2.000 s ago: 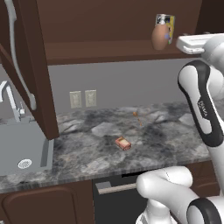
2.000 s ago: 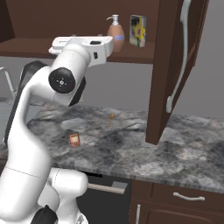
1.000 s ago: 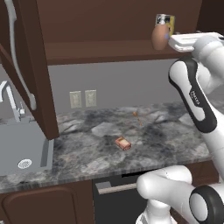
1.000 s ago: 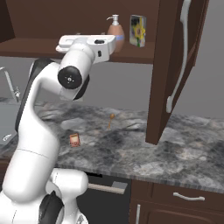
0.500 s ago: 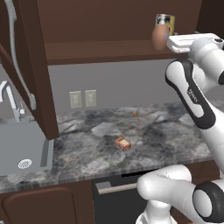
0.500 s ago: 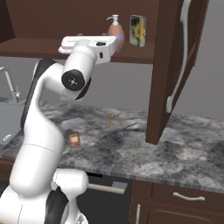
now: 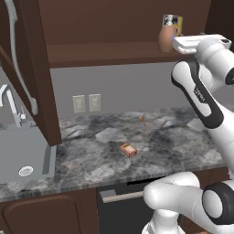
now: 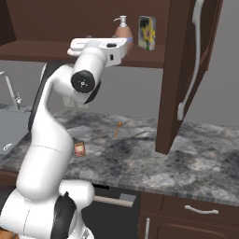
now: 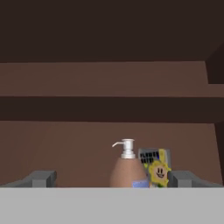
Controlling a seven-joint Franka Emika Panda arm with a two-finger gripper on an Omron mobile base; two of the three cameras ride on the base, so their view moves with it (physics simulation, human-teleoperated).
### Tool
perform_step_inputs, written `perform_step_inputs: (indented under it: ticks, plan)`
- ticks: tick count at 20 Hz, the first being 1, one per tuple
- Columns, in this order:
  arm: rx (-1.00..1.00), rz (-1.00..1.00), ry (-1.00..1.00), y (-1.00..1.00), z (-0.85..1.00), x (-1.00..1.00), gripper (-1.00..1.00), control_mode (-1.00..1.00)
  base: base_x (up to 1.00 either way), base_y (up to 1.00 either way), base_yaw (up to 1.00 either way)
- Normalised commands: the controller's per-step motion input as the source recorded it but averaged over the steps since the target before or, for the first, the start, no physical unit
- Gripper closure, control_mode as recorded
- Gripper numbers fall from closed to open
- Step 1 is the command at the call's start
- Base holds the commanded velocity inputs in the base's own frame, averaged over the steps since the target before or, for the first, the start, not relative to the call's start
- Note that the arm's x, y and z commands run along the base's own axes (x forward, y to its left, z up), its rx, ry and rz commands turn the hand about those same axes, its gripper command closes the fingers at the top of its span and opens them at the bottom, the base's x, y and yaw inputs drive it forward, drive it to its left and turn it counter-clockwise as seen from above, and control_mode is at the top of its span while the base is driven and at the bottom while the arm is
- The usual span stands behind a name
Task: Pick the bar soap and soap dispenser from the cabinet and place them on the counter.
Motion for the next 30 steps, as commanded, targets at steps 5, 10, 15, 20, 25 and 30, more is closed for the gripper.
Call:
perform_step_inputs:
  ticks: [5, 10, 15, 20, 25, 30]
  plan:
    - [0.0, 0.0, 0.03, 0.0, 0.0, 0.2, -1.0, -1.0, 0.0, 0.0, 0.0]
    - [0.0, 0.0, 0.01, 0.0, 0.0, 0.2, -1.0, -1.0, 0.0, 0.0, 0.0]
    - [0.0, 0.0, 0.01, 0.0, -0.01, 0.21, -1.0, -1.0, 0.0, 0.0, 0.0]
    - [0.0, 0.0, 0.0, -0.02, -0.08, 0.24, -1.0, -1.0, 0.0, 0.0, 0.0]
    - [0.0, 0.0, 0.0, -0.08, -0.07, 0.19, -1.0, -1.0, 0.0, 0.0, 0.0]
    - [0.0, 0.0, -0.02, -0.12, -0.01, 0.12, -1.0, -1.0, 0.0, 0.0, 0.0]
